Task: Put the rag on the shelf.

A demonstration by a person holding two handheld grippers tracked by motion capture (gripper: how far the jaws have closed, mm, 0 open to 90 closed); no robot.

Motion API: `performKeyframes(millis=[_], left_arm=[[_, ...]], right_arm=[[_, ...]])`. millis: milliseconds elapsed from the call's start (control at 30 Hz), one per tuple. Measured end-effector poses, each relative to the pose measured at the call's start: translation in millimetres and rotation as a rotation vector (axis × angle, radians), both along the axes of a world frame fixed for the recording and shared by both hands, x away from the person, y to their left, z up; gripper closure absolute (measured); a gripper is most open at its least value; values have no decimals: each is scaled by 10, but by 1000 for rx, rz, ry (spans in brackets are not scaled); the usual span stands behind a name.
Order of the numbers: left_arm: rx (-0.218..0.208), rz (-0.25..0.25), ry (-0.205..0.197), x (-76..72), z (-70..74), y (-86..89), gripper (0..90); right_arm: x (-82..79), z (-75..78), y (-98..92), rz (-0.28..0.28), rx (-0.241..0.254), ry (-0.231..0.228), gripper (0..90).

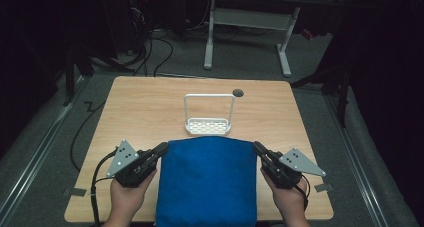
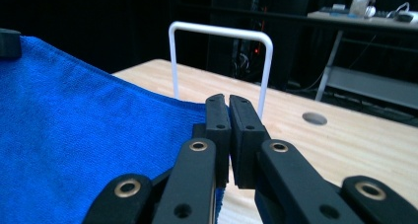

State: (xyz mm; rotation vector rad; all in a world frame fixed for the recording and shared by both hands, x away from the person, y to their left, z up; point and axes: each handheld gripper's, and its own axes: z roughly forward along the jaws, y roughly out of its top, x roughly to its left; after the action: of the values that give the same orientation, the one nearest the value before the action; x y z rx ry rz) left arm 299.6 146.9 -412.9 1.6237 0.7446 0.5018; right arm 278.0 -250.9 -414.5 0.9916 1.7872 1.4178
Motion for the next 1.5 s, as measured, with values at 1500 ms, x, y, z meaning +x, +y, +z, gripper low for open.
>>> performKeyframes(millis=[1500], left_arm=[[-83,18,-203,96,772,159,886]], right_arm=[[108,928,188,15,37,-221,883]])
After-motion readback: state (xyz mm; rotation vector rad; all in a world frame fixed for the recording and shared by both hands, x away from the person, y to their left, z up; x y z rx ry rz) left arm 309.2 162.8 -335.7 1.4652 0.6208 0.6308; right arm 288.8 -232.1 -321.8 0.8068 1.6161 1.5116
